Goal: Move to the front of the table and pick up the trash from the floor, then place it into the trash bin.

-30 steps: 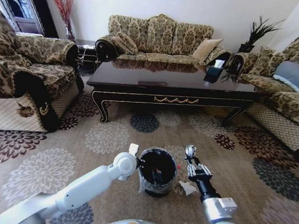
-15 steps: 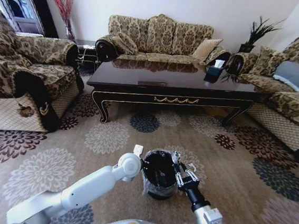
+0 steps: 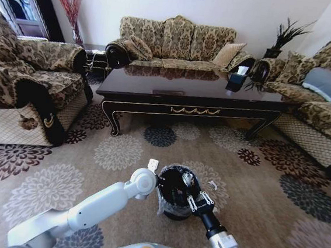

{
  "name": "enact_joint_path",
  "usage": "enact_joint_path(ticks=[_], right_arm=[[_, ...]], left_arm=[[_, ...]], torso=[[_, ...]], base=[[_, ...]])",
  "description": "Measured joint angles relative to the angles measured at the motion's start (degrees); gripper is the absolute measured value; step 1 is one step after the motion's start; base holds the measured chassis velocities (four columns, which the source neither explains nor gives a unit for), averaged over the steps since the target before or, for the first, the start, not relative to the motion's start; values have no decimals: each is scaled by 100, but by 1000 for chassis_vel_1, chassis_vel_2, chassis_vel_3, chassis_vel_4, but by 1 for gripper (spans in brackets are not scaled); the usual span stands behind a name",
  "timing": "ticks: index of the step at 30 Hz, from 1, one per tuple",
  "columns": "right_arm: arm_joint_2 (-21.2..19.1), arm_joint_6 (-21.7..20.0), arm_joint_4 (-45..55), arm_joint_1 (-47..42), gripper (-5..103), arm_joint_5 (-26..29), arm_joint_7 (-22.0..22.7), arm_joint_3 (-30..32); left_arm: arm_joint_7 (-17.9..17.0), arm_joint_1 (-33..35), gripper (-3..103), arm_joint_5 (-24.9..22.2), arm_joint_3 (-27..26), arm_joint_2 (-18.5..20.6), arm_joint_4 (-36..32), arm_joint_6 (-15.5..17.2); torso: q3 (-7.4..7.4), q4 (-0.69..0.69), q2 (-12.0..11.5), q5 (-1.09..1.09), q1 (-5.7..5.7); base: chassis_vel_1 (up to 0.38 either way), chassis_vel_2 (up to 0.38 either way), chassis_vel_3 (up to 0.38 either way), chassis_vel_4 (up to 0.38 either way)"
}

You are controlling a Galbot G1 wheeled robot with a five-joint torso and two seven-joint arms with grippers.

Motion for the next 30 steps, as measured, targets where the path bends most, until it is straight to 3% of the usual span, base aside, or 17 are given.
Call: enact_joint_path(ticks=[3, 5, 9, 10, 11, 14, 16, 17, 20, 23, 25, 27, 30], right_arm=[[-7, 34, -20, -16, 62, -63, 15, -28], [-3, 36, -22, -15, 62, -64, 19, -33], [68, 36, -18, 23, 83, -9, 53, -52], [68, 36, -18, 23, 83, -9, 53, -52], [85, 32, -8, 29, 83, 45, 64, -49], [157, -105, 68, 162, 98, 704, 213, 116], [158, -153, 78, 197, 98, 842, 252, 155], [111, -375, 98, 367, 100, 1445, 433, 360], [-156, -692, -2, 767, 100, 2363, 743, 671], [-313, -866, -160, 1079, 100, 2841, 975, 772], [-340, -900, -238, 1161, 100, 2951, 1019, 792], [-403, -952, -584, 1431, 100, 3163, 1091, 783], [-376, -956, -953, 1558, 100, 3241, 1095, 743]], left_arm=[[-2, 45, 0, -3, -32, 32, -17, 0], [-2, 57, 0, -5, -40, 36, -20, 0], [-3, 139, 0, 11, -109, 104, -38, 0], [-3, 139, 0, 11, -109, 104, -38, 0], [-3, 159, 0, 12, -132, 125, -52, 0], [14, 265, 0, 23, -317, 249, -110, 0], [15, 281, 0, 24, -348, 269, -121, 0], [29, 370, 0, 26, -490, 367, -187, 0], [98, 644, 0, 37, -824, 612, -360, 0], [175, 953, 0, 99, -1223, 813, -470, 1], [190, 1057, 0, 120, -1385, 861, -499, 1], [275, 1525, 0, 174, -1976, 1005, -659, -2], [366, 1954, 0, 272, -2367, 1105, -786, -2]], torso=[[0, 0, 0, 0, 0], [0, 0, 0, 0, 0], [0, 0, 0, 0, 0], [0, 0, 0, 0, 0], [0, 0, 0, 0, 0], [0, -2, 0, 0, 0], [0, -2, 0, -1, 0], [0, -1, 0, 0, 0], [0, -3, 0, -1, 0], [1, 3, 0, 0, 0], [1, 2, 0, -1, 0], [1, 1, 0, -1, 0], [1, 3, 0, 0, 0]], base=[[0, 0, 0, 0], [0, 0, 0, 0], [0, 0, 0, 0], [0, 0, 0, 0], [0, 0, 0, 0], [0, 0, 0, 0], [0, 0, 0, 0], [0, 0, 0, 0], [0, 0, 0, 0], [0, 0, 0, 0], [0, 0, 0, 0], [0, 0, 0, 0], [0, 0, 0, 0]])
